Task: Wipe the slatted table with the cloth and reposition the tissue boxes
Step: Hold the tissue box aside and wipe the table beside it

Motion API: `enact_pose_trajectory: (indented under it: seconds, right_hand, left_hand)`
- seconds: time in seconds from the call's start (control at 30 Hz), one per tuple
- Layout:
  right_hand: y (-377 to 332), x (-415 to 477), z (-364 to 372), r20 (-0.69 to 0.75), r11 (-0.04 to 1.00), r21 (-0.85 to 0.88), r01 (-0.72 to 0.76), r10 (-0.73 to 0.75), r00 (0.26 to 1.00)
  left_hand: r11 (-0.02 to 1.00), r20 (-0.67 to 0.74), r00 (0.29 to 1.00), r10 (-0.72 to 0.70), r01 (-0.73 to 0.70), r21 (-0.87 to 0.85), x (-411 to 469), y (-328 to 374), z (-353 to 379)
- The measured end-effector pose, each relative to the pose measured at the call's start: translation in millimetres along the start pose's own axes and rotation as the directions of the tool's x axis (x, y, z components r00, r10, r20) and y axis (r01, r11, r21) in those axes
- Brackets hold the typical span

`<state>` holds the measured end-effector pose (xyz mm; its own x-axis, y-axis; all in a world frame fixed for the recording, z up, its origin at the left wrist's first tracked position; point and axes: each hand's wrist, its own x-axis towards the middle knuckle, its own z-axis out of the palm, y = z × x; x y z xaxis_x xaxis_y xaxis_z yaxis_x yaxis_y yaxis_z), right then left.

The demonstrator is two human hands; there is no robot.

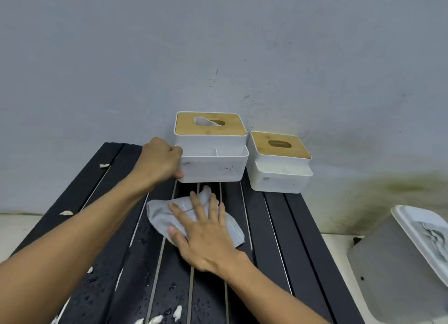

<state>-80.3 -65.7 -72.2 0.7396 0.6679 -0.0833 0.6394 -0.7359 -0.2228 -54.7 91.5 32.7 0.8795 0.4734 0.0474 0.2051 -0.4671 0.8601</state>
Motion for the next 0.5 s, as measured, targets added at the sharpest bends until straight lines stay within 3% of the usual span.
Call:
enact_pose_trajectory:
  seconds: [0.5]
  right_hand:
    - [-2.0, -30.1, 0.1, 0.014, 0.997, 0.016, 0.074, -0.074, 0.997]
  left_hand:
    - [0.994, 0.061, 0.998, 0.020, -0.026, 0.102, 11.2, -21.0, 52.1]
